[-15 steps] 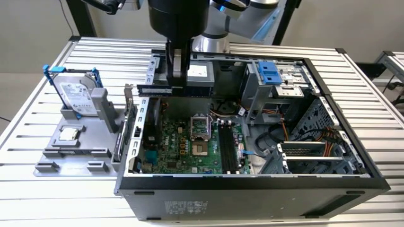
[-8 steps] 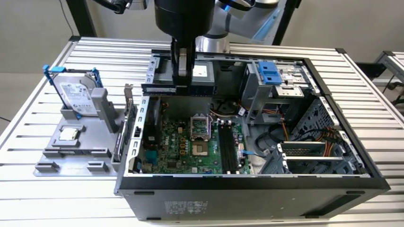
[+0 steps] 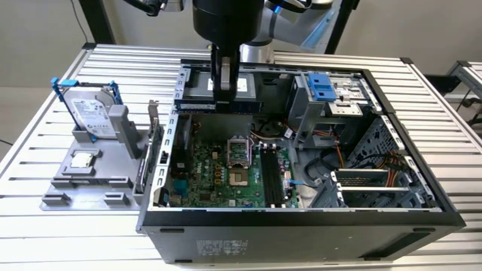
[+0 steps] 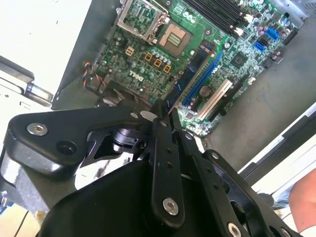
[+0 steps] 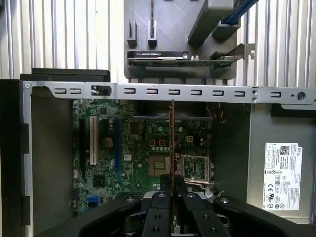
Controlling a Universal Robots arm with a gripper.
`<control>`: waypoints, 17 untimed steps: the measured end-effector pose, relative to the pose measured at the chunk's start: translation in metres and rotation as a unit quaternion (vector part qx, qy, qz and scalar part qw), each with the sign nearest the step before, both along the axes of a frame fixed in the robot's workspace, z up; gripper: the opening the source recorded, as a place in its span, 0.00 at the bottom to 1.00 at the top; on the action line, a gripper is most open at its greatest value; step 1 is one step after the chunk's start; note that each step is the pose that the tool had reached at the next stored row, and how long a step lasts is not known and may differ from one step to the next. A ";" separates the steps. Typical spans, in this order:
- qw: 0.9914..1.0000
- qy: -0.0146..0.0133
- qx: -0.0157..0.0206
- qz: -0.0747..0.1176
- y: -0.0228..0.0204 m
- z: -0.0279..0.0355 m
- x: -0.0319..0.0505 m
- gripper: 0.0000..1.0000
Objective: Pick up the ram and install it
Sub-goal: 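Pick up the ram and move it above insertion slot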
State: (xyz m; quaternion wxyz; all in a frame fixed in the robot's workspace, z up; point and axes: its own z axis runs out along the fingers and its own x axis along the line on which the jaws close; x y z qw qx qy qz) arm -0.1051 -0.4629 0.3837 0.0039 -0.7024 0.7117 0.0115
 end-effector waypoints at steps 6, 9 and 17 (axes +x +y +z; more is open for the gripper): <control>1.000 0.000 0.000 0.000 0.0011 -0.0003 0.0065 0.00; 1.000 0.000 0.000 0.000 0.0014 -0.0005 0.0099 0.00; 1.000 0.000 0.000 -0.002 0.0020 -0.0009 0.0240 0.00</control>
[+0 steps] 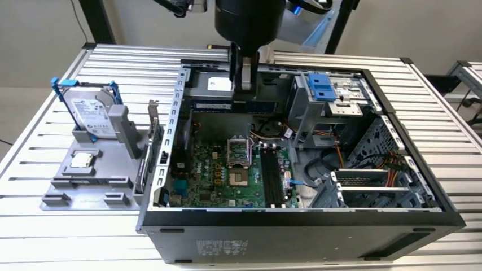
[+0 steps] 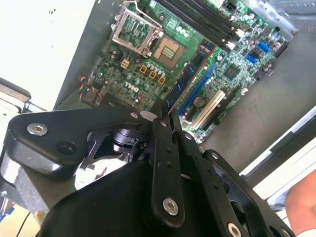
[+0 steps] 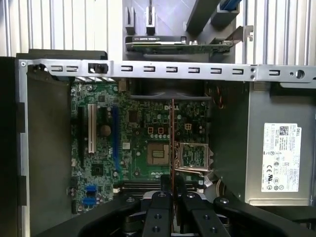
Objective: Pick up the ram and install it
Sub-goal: 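Pick up the ram and move it above insertion slot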
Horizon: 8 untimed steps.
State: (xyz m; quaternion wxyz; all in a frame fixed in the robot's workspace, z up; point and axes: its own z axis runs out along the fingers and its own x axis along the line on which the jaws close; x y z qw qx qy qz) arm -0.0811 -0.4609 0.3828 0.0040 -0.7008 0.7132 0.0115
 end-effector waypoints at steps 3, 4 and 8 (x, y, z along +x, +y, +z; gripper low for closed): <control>1.000 0.000 0.000 -0.003 0.0001 0.0000 0.0061 0.00; 1.000 0.000 0.000 -0.005 0.0002 -0.0001 0.0080 0.00; 1.000 0.000 0.000 -0.011 0.0002 -0.0002 0.0158 0.00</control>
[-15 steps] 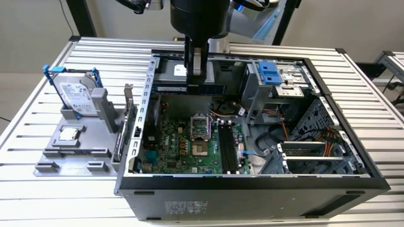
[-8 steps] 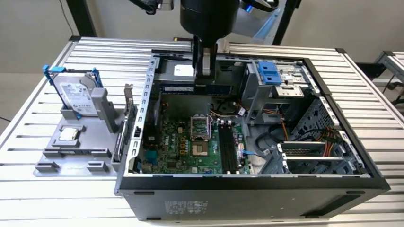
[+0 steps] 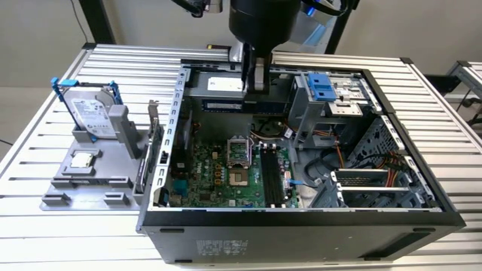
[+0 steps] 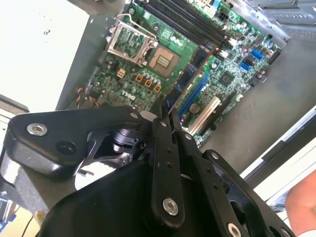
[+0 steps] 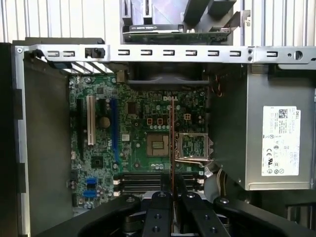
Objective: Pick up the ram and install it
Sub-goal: 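Pick up the ram and move it above insertion slot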
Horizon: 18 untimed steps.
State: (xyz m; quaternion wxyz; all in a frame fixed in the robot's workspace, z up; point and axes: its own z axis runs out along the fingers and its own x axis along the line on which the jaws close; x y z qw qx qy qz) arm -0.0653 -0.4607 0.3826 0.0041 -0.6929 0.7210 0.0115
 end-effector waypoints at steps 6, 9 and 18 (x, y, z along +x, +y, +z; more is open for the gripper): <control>1.000 0.000 0.000 -0.010 0.0000 -0.0003 0.0112 0.00; 1.000 0.000 0.000 -0.014 0.0000 -0.0004 0.0170 0.00; 1.000 0.000 0.000 -0.027 0.0000 -0.0006 0.0342 0.00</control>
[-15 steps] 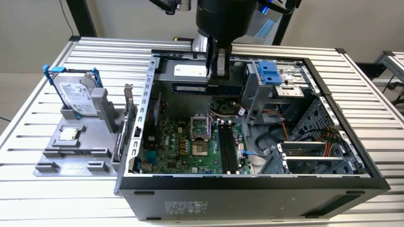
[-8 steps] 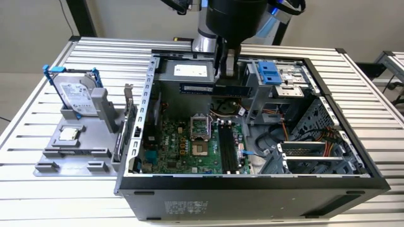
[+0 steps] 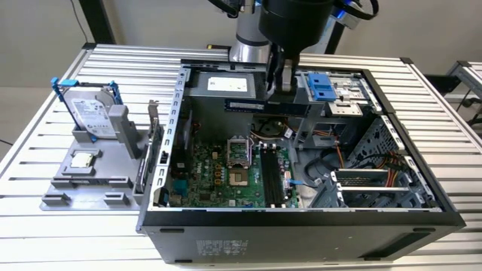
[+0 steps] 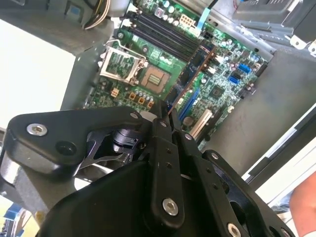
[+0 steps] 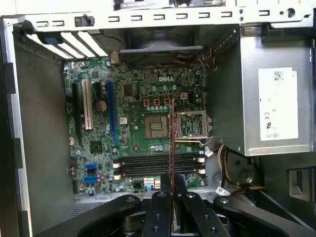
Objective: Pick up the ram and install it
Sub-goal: 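Pick up the ram and move it above insertion slot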
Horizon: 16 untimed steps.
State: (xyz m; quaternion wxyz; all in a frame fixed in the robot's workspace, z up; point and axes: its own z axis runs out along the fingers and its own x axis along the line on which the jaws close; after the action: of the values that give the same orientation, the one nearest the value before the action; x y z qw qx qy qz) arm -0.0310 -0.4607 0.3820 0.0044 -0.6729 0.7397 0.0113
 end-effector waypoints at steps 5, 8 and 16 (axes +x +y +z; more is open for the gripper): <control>1.000 0.000 0.000 -0.008 0.0000 -0.0002 0.0088 0.00; 1.000 0.000 0.000 -0.013 0.0000 -0.0003 0.0139 0.00; 1.000 0.000 0.000 -0.025 0.0000 -0.0005 0.0284 0.00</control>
State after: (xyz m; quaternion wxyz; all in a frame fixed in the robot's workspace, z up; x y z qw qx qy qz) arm -0.0026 -0.4607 0.3815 0.0047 -0.6541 0.7563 0.0112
